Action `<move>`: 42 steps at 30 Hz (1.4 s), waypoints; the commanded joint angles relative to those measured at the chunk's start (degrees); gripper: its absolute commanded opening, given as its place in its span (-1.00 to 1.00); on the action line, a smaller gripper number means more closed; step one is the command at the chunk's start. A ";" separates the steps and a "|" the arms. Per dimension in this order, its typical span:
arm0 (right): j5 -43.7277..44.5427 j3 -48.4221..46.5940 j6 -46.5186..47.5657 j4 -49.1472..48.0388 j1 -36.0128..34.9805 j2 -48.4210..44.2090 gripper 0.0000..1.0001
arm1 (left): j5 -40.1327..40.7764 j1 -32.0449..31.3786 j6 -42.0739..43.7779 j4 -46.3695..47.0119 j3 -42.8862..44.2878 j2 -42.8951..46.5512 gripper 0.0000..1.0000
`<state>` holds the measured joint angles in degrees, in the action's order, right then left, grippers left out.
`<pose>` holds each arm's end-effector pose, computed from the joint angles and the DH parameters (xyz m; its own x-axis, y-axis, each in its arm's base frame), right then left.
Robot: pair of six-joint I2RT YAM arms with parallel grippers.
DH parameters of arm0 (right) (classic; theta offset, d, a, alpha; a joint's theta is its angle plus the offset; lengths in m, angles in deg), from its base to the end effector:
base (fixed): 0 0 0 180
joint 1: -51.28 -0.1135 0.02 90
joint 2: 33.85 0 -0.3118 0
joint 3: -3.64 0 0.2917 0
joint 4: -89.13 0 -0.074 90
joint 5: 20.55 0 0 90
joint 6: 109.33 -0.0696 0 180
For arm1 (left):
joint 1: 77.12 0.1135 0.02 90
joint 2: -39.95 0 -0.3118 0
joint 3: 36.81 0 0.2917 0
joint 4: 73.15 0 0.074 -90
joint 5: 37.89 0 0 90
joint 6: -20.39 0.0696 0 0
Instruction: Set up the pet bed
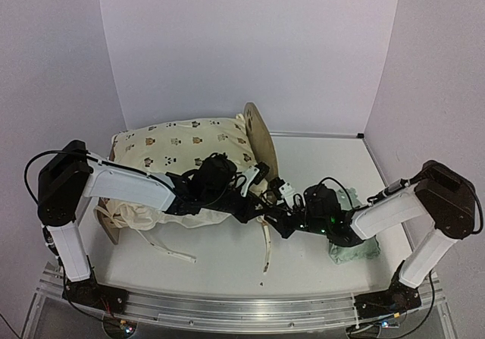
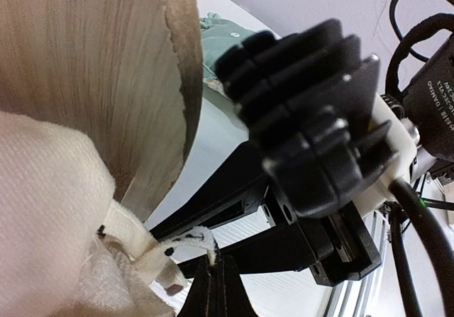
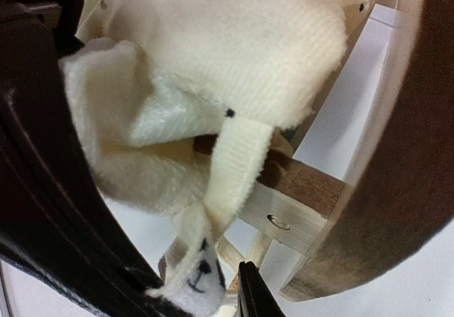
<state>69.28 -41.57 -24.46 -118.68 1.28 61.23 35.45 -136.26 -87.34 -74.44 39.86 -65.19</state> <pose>0.2368 0.2826 0.1471 -0.3091 -0.2293 -0.9230 -0.7431 0.6638 0.0840 0.2291 -0.4223 0.2056 -0.5318 0.3213 -0.7835 0.8274 0.3943 -0.3999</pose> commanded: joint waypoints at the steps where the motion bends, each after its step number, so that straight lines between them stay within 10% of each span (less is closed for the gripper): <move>1: -2.58 2.53 3.12 -11.91 -0.11 1.12 -0.56 | -2.28 -0.27 -1.66 2.38 0.16 2.67 -1.00; 27: -10.04 1.74 0.55 -21.67 3.58 6.48 -0.27 | -5.95 -0.27 -6.08 -0.32 2.47 4.97 -1.00; 42: -7.65 1.17 -0.58 -27.06 3.63 9.20 -0.55 | -8.83 -0.26 -8.02 0.69 3.72 3.68 -1.00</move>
<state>60.52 -39.15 -24.50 -140.67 4.64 70.05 28.20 -136.32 -94.52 -74.93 40.73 -62.85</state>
